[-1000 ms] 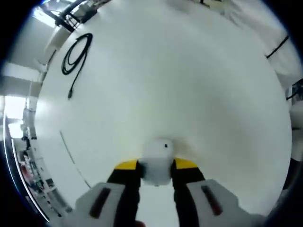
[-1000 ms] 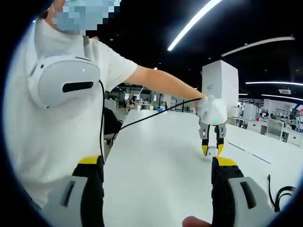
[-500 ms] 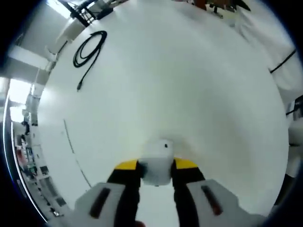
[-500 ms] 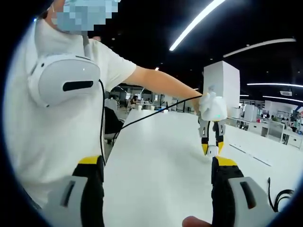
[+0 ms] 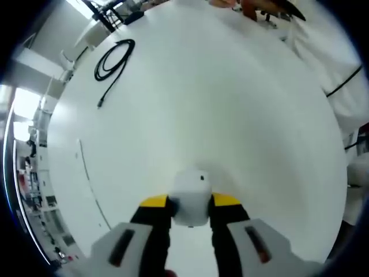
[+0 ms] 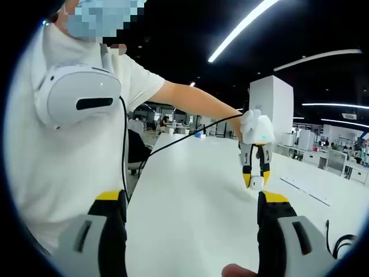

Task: Plug the desk Type‑C cable into the charger adapter.

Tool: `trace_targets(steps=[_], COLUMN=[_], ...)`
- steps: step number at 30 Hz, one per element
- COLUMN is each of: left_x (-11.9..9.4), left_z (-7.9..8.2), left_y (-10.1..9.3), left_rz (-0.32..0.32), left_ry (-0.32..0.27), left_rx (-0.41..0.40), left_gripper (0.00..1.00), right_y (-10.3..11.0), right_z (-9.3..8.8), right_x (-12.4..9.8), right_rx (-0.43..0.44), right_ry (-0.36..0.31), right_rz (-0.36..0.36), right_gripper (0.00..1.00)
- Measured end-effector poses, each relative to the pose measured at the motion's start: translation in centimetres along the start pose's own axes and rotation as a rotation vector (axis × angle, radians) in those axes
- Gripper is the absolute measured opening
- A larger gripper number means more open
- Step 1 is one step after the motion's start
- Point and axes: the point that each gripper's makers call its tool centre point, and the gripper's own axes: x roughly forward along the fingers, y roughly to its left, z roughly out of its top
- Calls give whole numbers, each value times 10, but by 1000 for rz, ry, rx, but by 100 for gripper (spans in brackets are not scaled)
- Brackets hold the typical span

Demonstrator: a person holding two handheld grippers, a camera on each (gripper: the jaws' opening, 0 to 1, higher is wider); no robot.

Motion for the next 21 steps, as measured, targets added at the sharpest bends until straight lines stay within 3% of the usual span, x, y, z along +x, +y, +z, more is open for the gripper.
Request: trace_targets(steps=[21], left_x=[-11], left_z=[-6], left_y=[-22], left_rz=[40], left_ry=[-44], left_rx=[-75], left_gripper=[23], right_y=[2], right_z=[4], right_x=[9], right_rx=[-26], right_ry=[24], right_rz=[20], right_gripper=[95])
